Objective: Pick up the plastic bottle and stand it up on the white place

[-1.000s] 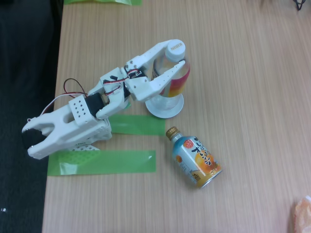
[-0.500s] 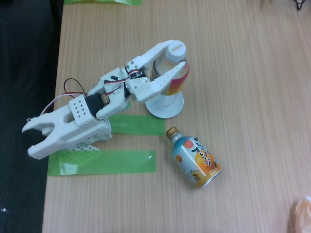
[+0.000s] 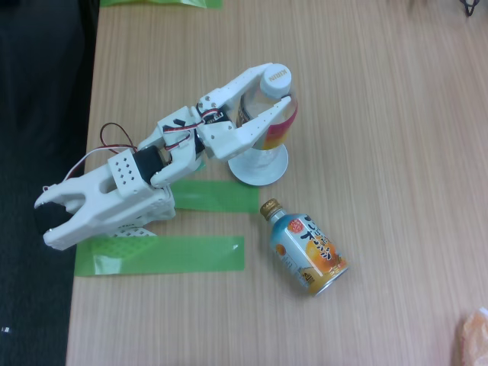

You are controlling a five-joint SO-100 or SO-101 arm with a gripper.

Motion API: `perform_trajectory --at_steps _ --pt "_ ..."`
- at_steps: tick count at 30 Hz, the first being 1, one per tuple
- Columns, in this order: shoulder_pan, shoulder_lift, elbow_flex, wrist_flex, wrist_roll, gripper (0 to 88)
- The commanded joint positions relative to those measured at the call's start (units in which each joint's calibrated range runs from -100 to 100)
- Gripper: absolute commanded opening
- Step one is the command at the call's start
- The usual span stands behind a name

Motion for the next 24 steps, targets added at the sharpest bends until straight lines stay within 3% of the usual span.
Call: perform_trajectory --at_steps 1,24 --pt "-0.3 -0.3 0.3 -0.5 0.3 19.0" --pt "0.2 -0.4 0.3 -0.1 0.4 19.0"
